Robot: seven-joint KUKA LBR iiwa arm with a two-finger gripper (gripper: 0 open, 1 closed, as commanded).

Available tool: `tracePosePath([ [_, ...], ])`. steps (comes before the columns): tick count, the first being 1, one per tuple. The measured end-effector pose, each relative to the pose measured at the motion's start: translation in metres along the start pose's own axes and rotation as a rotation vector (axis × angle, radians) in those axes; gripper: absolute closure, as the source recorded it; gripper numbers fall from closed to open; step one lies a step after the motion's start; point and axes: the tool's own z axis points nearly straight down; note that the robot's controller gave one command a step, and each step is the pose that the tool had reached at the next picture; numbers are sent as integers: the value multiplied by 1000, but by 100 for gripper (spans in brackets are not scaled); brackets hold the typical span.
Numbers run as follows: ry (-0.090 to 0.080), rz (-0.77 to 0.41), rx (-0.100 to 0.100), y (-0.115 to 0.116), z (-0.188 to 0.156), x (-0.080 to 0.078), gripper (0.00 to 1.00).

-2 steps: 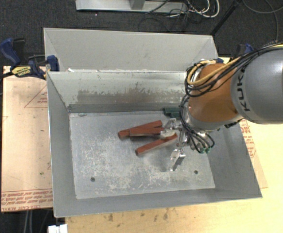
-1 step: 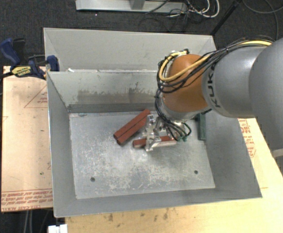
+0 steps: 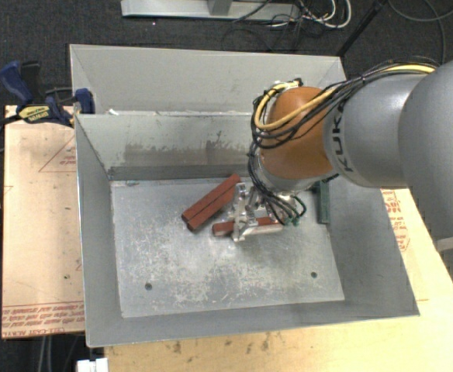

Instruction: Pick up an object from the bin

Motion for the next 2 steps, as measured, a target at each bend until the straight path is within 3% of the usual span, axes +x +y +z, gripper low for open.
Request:
tracePosePath([
  [1,21,58,-2,6,-118,-8,100],
  [2,21,58,-1,7,-118,-8,100],
])
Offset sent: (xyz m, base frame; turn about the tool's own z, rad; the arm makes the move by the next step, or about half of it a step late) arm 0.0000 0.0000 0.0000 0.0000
